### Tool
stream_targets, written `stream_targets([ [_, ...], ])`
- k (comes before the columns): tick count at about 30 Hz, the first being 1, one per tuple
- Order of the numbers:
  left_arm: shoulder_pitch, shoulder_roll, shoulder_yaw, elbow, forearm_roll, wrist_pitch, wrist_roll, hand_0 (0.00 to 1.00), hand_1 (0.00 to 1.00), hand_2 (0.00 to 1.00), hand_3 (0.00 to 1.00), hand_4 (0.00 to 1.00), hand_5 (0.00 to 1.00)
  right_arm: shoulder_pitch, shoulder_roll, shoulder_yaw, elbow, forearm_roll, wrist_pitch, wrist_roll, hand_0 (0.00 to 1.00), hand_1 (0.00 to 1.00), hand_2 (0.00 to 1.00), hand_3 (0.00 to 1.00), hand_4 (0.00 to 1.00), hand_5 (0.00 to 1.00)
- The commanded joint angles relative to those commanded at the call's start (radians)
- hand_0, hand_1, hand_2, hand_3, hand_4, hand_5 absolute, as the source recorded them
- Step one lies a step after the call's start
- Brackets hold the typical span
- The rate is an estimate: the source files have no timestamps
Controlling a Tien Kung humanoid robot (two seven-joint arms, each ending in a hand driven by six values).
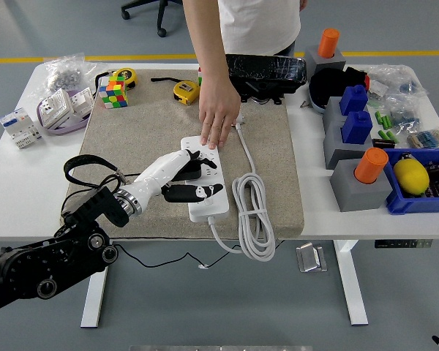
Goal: Put the plug near the board,insert it into the board,press the button,pull the plug out
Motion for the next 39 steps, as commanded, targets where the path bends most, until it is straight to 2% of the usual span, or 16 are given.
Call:
stream_targets([
  [5, 0.004, 0.004, -0.018, -0.018, -0.001, 0.006, -0.008, 0.736, 0.741, 0.729, 0.652, 0.797, 0.523, -0.002, 0.001, 0.003, 0.0, -0.001, 0.0, 0.0, 0.609, 0.661, 0.632, 0.564, 0.976, 0.579],
  [9, 0.011, 0.016, -0.047, -0.055, 0.002, 0.005, -0.004, 0.736, 0.741, 0.729, 0.652, 0.797, 0.523, -0.002, 0.001, 0.002, 0.0, -0.001, -0.001, 0.0, 0.609, 0.661, 0.632, 0.564, 0.976, 0.579],
  [10, 0.015, 0.022, -0.06, -0.075, 0.003, 0.002, 0.0, 0.607, 0.634, 0.672, 0.652, 0.798, 0.517, -0.002, 0.001, 0.003, 0.001, -0.001, 0.0, 0.0, 0.609, 0.661, 0.632, 0.564, 0.976, 0.579],
  [14, 0.029, 0.039, -0.094, -0.144, 0.008, -0.019, 0.03, 0.607, 0.634, 0.672, 0.652, 0.798, 0.517, -0.002, 0.002, 0.005, 0.001, -0.002, 0.0, 0.0, 0.609, 0.661, 0.632, 0.564, 0.976, 0.579],
  [16, 0.039, 0.051, -0.118, -0.192, 0.015, -0.057, 0.077, 0.607, 0.634, 0.672, 0.652, 0.798, 0.517, -0.003, 0.002, 0.005, 0.001, -0.002, 0.0, 0.0, 0.609, 0.661, 0.632, 0.564, 0.976, 0.579],
  [17, 0.042, 0.055, -0.127, -0.212, 0.022, -0.08, 0.104, 0.285, 0.333, 0.486, 0.636, 0.795, 0.344, -0.003, 0.002, 0.005, 0.001, -0.003, 0.0, 0.0, 0.609, 0.66, 0.632, 0.564, 0.976, 0.578],
  [22, 0.054, 0.072, -0.148, -0.278, 0.071, -0.21, 0.258, 0.285, 0.333, 0.486, 0.636, 0.795, 0.344, -0.004, 0.002, 0.005, 0.001, -0.002, -0.002, 0.001, 0.609, 0.66, 0.632, 0.564, 0.976, 0.578],
  [23, 0.055, 0.074, -0.148, -0.282, 0.077, -0.233, 0.283, 0.115, 0.095, 0.229, 0.676, 0.727, 0.102, -0.004, 0.002, 0.005, 0.001, -0.001, -0.002, 0.001, 0.609, 0.66, 0.632, 0.564, 0.976, 0.577],
  [26, 0.056, 0.078, -0.146, -0.289, 0.076, -0.299, 0.334, 0.115, 0.095, 0.229, 0.676, 0.727, 0.102, -0.004, 0.002, 0.004, 0.001, -0.001, -0.002, 0.001, 0.609, 0.66, 0.632, 0.564, 0.976, 0.577],
  [28, 0.055, 0.079, -0.144, -0.29, 0.071, -0.326, 0.351, 0.115, 0.095, 0.229, 0.676, 0.727, 0.102, -0.004, 0.002, 0.003, 0.001, -0.001, -0.002, 0.001, 0.609, 0.66, 0.632, 0.564, 0.976, 0.577],
  [29, 0.054, 0.08, -0.141, -0.291, 0.067, -0.341, 0.361, 0.082, 0.084, 0.178, 0.819, 0.565, 0.002, -0.003, 0.002, 0.002, 0.001, -0.002, -0.001, 0.001, 0.609, 0.66, 0.633, 0.564, 0.975, 0.577],
  [30, 0.052, 0.079, -0.138, -0.291, 0.065, -0.35, 0.369, 0.082, 0.084, 0.178, 0.819, 0.565, 0.002, -0.003, 0.002, 0.002, 0.001, -0.002, -0.001, 0.001, 0.609, 0.66, 0.633, 0.564, 0.975, 0.577],
  [39, 0.042, 0.072, -0.106, -0.265, 0.044, -0.376, 0.392, 0.073, 0.085, 0.17, 0.852, 0.561, 0.002, -0.004, 0.002, 0.004, 0.001, -0.001, -0.002, 0.001, 0.608, 0.66, 0.632, 0.564, 0.975, 0.577],
])
